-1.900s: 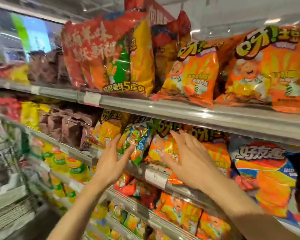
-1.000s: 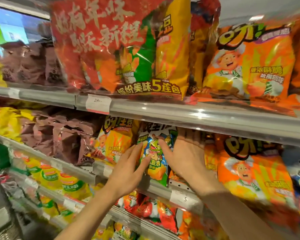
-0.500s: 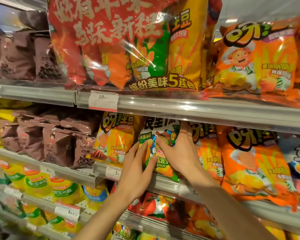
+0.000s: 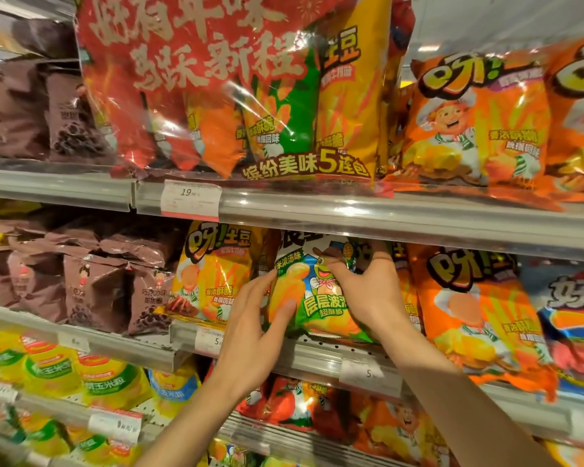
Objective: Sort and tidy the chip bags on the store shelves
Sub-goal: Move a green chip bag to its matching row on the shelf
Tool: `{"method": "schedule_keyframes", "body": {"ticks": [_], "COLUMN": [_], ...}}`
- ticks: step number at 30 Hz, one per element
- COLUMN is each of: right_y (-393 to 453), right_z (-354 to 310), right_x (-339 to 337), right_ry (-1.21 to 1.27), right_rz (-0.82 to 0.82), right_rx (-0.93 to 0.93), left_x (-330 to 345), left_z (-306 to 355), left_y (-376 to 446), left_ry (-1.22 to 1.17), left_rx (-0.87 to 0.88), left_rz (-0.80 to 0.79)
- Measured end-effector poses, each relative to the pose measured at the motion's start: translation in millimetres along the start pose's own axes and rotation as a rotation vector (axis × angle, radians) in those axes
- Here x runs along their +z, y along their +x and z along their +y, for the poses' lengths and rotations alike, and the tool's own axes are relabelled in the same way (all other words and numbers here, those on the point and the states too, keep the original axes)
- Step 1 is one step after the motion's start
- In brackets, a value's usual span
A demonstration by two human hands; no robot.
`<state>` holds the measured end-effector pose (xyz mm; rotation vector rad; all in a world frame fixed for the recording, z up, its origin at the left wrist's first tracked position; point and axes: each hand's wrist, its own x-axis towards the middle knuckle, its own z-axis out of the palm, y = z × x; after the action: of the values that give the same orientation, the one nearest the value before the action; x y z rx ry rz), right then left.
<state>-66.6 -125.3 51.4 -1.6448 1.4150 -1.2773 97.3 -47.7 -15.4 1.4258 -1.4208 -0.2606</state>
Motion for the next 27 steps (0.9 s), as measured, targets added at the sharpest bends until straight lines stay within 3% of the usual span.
{"method": "schedule_keyframes", "body": {"ticks": [6, 11, 20, 27], "right_y": [-8, -19, -43, -55], "right_z": [11, 25, 20, 10], "right_x": [-11, -21, -52, -76], "right_ry": [0.201, 0.341, 0.212, 0.178], "right_rz": [-0.056, -0.142, -0.224, -0.261], "right_rx": [0.062, 0.084, -0.040, 0.021], "left_x": [-7, -2, -4, -21], "left_z": [6, 16, 24, 21], "left_y": [17, 16, -2, -23], "left_ry": [-0.317, -0.599, -0.607, -0.611], "left_rx": [-0.308, -0.438, -0.312, -0.214], "left_rz": [-0.104, -0.227, -0.242, -0.361]}}
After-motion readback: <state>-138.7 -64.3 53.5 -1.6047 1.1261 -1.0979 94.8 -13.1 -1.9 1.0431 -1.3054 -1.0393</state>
